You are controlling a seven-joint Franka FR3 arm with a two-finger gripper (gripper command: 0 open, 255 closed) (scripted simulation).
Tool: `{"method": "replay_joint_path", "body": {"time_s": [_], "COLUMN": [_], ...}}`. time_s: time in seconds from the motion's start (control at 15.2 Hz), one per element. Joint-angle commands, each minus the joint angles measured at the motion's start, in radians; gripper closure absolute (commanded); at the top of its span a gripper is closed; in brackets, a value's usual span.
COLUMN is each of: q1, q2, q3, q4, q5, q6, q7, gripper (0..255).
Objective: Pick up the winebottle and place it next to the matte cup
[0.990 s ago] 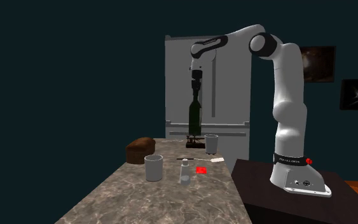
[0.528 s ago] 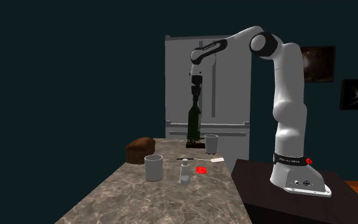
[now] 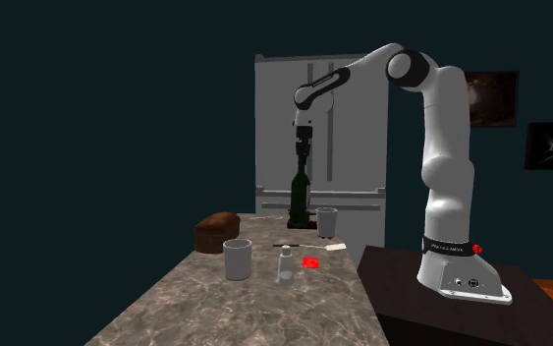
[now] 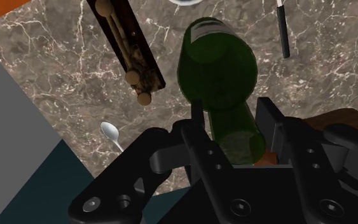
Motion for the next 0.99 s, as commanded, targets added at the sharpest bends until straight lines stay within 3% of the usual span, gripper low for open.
{"method": "replay_joint_path", "body": {"time_s": [0.0,0.33,0.86,0.92], "q1": [0.000,0.000,0.000,0.000], "q2": [0.006,0.017,0.017,0.017], "q3": [0.000,0.001,0.001,0.001], "q4": [-0.020,-0.076,-0.076,-0.076], "q5": [0.002,0.006,0.006,0.006], "q6": [0.027,0.094,0.094,0.094], "q7": [-0.002,-0.008,-0.008,-0.008], "gripper": [255,255,255,0]}}
